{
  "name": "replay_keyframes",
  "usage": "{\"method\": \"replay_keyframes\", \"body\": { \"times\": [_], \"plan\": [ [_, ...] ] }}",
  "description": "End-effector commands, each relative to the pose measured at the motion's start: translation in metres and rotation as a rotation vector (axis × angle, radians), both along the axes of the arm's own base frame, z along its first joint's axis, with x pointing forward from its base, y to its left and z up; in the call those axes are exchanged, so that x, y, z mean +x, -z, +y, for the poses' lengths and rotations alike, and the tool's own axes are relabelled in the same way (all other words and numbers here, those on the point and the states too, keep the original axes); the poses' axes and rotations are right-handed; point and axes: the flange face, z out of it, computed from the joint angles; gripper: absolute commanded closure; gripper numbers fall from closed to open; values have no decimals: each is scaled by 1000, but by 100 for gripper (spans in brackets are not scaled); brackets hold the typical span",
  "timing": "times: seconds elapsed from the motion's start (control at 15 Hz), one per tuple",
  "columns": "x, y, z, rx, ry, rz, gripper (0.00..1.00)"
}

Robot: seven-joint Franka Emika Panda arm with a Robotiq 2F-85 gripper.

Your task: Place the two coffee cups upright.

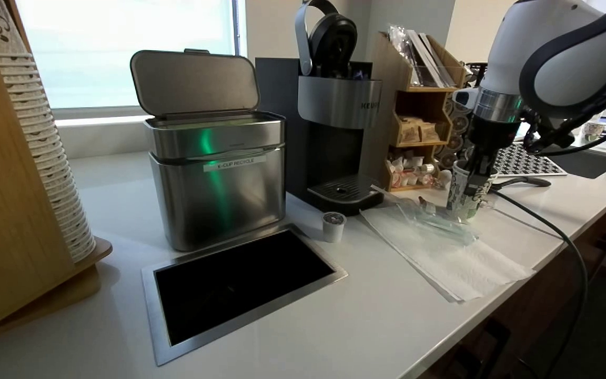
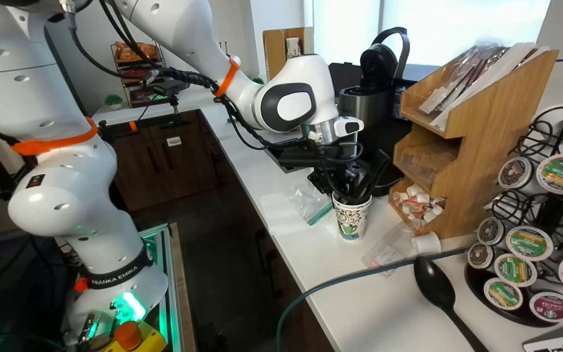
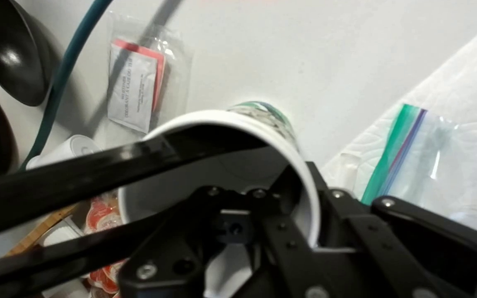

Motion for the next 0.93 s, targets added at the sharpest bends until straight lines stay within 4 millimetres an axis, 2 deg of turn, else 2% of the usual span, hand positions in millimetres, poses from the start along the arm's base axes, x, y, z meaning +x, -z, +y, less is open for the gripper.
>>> {"method": "replay_keyframes", "body": {
  "times": [0.0, 0.47, 0.87],
  "plan": [
    [-5, 12, -2, 10, 16, -9, 98],
    [-5, 4, -13, 19, 60, -51, 98],
    [-6, 9, -20, 42, 89, -63, 98]
  ]
}}
